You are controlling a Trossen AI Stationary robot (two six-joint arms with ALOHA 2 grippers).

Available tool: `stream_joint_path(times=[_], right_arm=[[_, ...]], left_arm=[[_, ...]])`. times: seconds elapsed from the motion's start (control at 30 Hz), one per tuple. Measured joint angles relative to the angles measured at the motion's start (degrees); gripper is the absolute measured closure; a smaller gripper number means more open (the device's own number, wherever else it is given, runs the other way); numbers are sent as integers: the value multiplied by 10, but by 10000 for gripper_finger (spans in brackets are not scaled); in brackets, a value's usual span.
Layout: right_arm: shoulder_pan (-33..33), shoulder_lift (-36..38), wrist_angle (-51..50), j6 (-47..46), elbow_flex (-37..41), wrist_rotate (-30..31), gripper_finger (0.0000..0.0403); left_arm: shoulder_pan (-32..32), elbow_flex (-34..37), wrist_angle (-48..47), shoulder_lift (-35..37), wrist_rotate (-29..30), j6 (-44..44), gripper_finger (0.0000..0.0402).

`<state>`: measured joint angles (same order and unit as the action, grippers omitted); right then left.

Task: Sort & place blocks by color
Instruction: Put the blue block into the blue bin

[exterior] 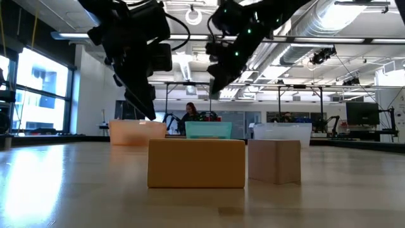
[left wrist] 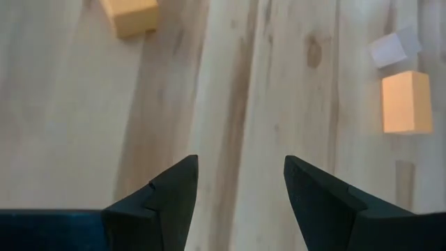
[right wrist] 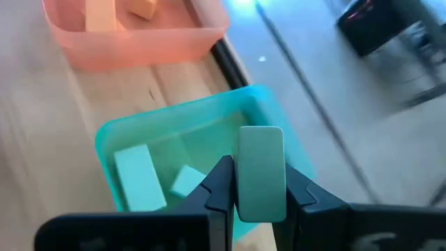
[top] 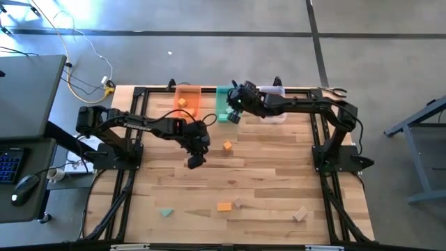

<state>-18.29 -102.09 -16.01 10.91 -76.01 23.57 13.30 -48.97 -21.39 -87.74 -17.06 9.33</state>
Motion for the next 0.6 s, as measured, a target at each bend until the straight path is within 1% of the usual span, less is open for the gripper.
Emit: stream_joint_path(times=[0.13, 0.37, 0.43, 0.6], right_arm=[[-26, -20, 11, -23, 0, -61, 364], [-56, -54, 30, -92, 0, -149, 364], [-62, -62, 39, -112, 0, -162, 364], [-69, -69, 49, -149, 0, -163, 360]], left_arm=[[-21, 0, -1, 0, 10, 15, 202], [-62, 0, -21, 0, 69, 45, 202], [-72, 0, -31, 0, 84, 54, 202], [-96, 0, -75, 0, 104, 85, 202]])
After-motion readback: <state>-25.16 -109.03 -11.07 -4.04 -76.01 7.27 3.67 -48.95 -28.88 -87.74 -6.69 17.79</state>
